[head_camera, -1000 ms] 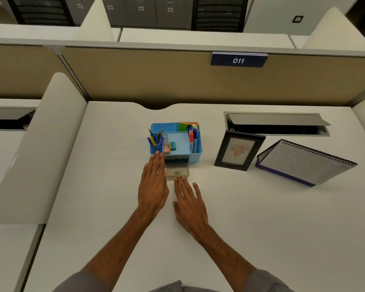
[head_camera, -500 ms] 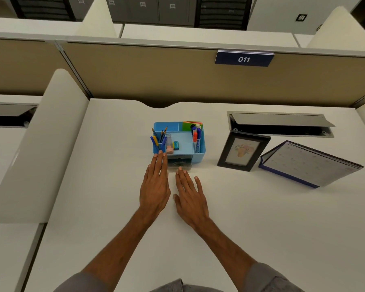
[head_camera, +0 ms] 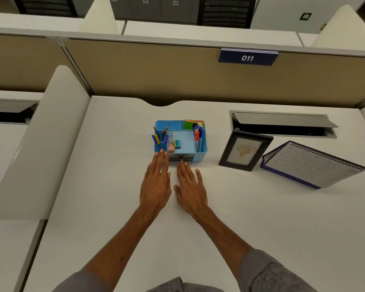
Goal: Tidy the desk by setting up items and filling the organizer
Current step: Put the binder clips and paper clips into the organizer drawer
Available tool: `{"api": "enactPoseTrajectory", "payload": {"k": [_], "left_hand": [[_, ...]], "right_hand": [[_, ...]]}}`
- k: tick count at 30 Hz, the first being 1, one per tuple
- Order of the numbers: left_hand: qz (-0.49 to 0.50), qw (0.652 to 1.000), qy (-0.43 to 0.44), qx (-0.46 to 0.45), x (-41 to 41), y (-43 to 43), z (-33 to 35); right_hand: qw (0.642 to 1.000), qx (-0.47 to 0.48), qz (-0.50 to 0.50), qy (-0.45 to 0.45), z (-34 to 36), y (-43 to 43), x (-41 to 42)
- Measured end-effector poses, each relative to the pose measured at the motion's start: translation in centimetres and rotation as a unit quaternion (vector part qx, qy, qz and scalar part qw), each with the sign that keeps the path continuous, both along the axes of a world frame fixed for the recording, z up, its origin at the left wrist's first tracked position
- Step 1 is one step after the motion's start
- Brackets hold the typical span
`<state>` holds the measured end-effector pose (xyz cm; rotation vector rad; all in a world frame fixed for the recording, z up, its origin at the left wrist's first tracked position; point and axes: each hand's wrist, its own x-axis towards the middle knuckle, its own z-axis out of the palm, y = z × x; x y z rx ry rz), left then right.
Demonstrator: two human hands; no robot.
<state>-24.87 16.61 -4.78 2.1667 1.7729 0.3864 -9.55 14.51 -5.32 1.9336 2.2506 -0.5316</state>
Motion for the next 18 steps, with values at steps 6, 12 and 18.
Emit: {"api": "enactPoseTrajectory", "payload": {"k": [6,12,18], "left_hand": [[-0.001,1.000,0.019,-0.009,0.0,0.1,0.1],[-0.007,0.998,0.048,-0.031,0.2,0.0,1.0],[0.012,1.000,0.011,-0.014,1.9,-1.9,2.2]], "right_hand": [[1.000,-0.016,0.001,-0.005,0.3,0.2,0.0],[1.000,-0.023,0.012,0.001,1.2,0.4,0.6],[0.999,-0.010,0.039,0.010,2.7,0.0,1.8]]}}
